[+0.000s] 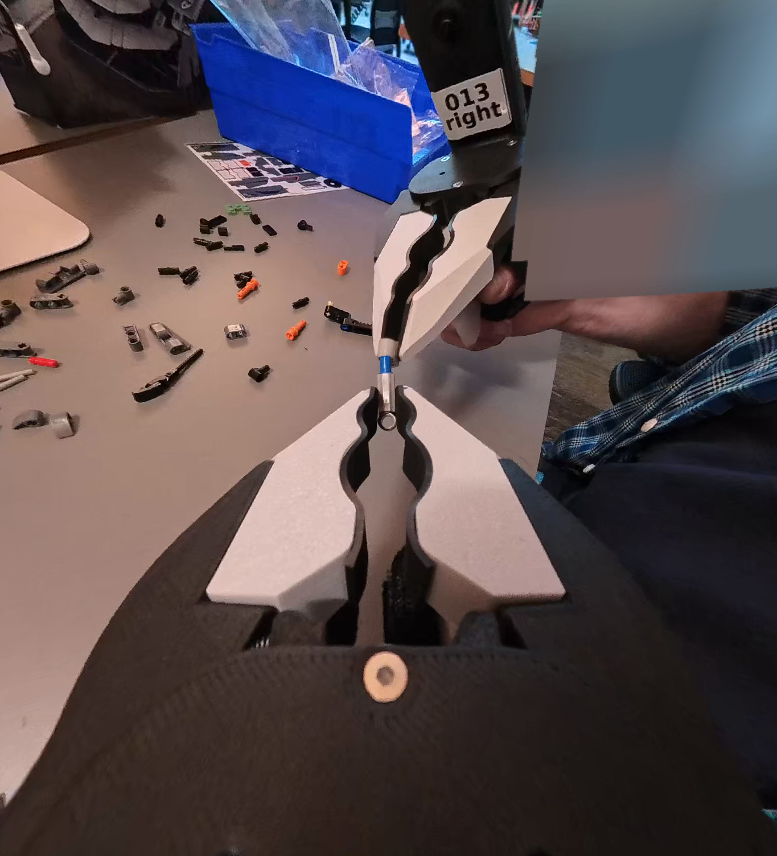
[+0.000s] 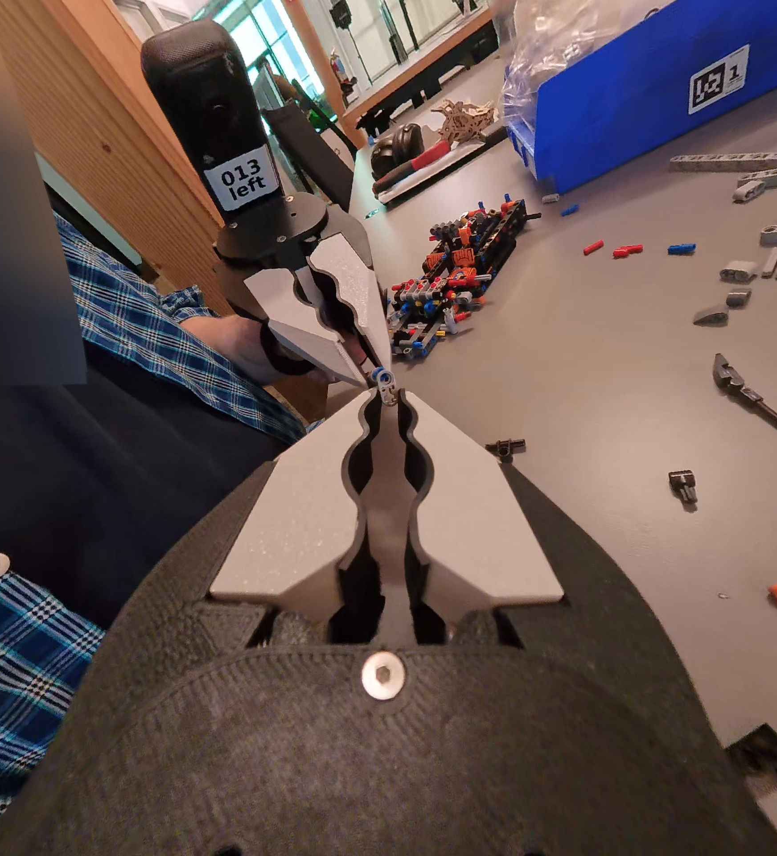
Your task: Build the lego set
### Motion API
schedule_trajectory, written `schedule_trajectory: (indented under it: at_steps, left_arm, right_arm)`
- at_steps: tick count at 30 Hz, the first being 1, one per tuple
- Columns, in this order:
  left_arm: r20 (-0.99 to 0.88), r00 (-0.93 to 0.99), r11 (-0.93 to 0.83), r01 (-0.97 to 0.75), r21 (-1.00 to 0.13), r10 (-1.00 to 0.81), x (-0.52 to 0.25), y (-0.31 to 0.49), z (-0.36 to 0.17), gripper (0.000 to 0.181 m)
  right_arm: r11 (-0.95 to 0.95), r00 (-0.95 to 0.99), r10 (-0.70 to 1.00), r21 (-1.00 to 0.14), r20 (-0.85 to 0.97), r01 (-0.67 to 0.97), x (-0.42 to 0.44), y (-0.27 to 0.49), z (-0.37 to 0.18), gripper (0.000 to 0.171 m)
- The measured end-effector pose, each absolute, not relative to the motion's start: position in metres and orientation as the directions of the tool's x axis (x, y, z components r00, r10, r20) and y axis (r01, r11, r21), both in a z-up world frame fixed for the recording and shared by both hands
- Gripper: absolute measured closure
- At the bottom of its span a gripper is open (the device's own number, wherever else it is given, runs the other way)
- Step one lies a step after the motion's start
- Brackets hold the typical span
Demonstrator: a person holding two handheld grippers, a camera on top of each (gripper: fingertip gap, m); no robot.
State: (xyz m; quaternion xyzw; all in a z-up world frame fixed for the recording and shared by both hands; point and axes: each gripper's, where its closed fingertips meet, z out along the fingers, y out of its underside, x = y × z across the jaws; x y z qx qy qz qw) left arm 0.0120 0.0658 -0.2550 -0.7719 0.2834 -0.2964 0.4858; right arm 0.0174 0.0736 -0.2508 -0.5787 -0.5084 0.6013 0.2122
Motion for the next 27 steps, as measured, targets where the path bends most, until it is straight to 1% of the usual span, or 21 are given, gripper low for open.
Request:
schedule_trajectory:
  at_steps: [11,21,24,27]
  left_arm:
    - [0.054,0.665,-0.324,-0.290,-0.901,-0.745,0.012,0.068,-0.261,0.176]
    - [0.004,0.653,-0.309,-0.352,-0.884,-0.757,0.014,0.067,-0.268,0.176]
    - [0.006,0.646,-0.319,-0.369,-0.873,-0.763,0.015,0.066,-0.274,0.176]
    - [-0.018,0.645,-0.356,-0.446,-0.821,-0.764,0.017,0.065,-0.292,0.176]
  right_arm:
    - [-0.400,-0.248,0.832,-0.847,-0.495,0.350,0.017,0.073,-0.252,0.166]
    - [-0.380,-0.239,0.838,-0.839,-0.491,0.389,0.020,0.071,-0.263,0.166]
    - [-0.375,-0.227,0.839,-0.827,-0.495,0.418,0.022,0.071,-0.270,0.166]
    - [-0.353,-0.179,0.851,-0.791,-0.493,0.500,0.027,0.071,-0.289,0.166]
